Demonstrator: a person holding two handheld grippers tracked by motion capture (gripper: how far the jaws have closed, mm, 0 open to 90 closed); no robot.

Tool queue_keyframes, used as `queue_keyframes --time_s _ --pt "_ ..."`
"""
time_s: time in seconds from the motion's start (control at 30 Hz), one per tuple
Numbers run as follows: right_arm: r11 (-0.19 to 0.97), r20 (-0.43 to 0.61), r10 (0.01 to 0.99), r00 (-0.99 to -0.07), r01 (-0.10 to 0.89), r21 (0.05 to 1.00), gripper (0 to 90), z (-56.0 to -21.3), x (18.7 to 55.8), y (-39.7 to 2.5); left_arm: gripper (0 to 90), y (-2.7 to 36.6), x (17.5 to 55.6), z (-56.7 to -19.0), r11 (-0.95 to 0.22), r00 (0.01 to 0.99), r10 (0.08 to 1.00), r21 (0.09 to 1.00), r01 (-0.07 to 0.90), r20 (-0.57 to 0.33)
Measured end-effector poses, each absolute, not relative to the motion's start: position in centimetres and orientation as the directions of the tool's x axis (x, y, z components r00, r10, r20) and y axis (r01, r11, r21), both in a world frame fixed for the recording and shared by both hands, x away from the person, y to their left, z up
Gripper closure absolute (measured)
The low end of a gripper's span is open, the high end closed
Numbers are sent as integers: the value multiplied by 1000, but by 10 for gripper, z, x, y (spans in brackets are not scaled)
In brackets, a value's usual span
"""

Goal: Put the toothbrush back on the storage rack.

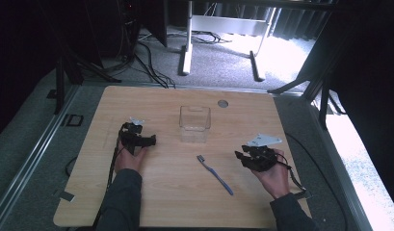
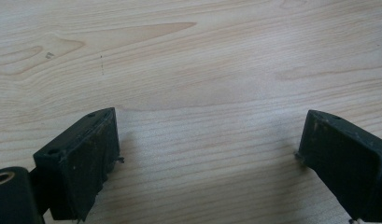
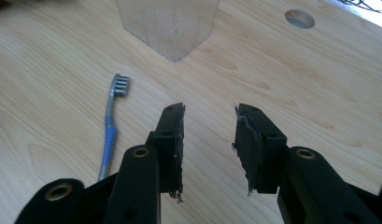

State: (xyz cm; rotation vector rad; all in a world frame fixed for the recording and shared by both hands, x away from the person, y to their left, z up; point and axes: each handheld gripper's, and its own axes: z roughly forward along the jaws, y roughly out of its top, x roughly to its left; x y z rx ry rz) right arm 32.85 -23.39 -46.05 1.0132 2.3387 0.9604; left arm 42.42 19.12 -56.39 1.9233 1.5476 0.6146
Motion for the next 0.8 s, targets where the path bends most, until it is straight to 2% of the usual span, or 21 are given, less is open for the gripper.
queue_keyframes --time_s 0.17,0.23,0.8 --pt "519 -110 735 -669 451 727 601 -456 328 -229 55 191 424 -564 -150 217 976 694 704 -9" --pt "498 -82 751 -656 480 722 592 -452 326 -225 55 191 424 -564 -150 217 976 694 704 -9" --pt "499 -55 743 -667 498 709 615 -436 322 -210 55 191 424 -564 -151 217 976 694 704 -9"
